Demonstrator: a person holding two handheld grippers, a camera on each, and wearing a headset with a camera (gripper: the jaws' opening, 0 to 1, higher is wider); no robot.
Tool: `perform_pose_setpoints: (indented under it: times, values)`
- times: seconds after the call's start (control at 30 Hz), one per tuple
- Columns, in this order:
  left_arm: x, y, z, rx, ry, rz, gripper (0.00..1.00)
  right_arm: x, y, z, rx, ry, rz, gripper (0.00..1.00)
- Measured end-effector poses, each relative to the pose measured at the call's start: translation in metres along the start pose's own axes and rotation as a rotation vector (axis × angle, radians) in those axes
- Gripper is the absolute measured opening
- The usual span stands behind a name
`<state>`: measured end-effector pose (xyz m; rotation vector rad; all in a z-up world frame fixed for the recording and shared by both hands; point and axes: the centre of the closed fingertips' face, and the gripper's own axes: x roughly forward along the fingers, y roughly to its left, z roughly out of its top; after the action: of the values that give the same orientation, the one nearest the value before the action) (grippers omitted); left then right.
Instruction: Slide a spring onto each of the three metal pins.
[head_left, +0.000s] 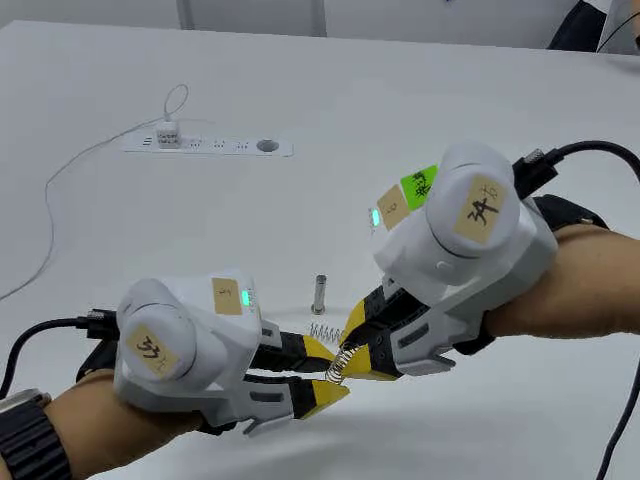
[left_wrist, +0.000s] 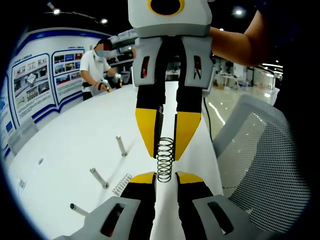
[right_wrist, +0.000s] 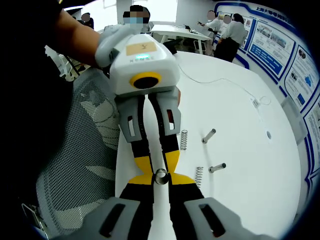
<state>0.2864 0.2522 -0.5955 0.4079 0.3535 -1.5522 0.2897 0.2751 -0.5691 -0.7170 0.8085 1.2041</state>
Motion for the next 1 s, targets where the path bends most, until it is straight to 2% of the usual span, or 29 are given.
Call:
perform_pose_setpoints:
  times: [0.33, 0.57, 0.83, 1.0]
  values:
    - [-0.015, 0.001, -0.002, -0.027, -0.009, 0.011, 0.29, -0.024, -0.023, -0.015, 0.040, 0.021, -0.060, 0.11]
    - [-0.038, 0.006, -0.004, -0.059, -0.034, 0.046, 0.39, -0.044, -0.047, -0.030, 0.072, 0.047, -0.119, 0.11]
    - [-0.073, 0.018, -0.007, -0.095, -0.063, 0.128, 0.51, -0.056, -0.079, -0.048, 0.103, 0.087, -0.177, 0.11]
    - [-0.093, 0.030, -0.009, -0.120, -0.081, 0.193, 0.57, -0.057, -0.098, -0.064, 0.108, 0.147, -0.213, 0.11]
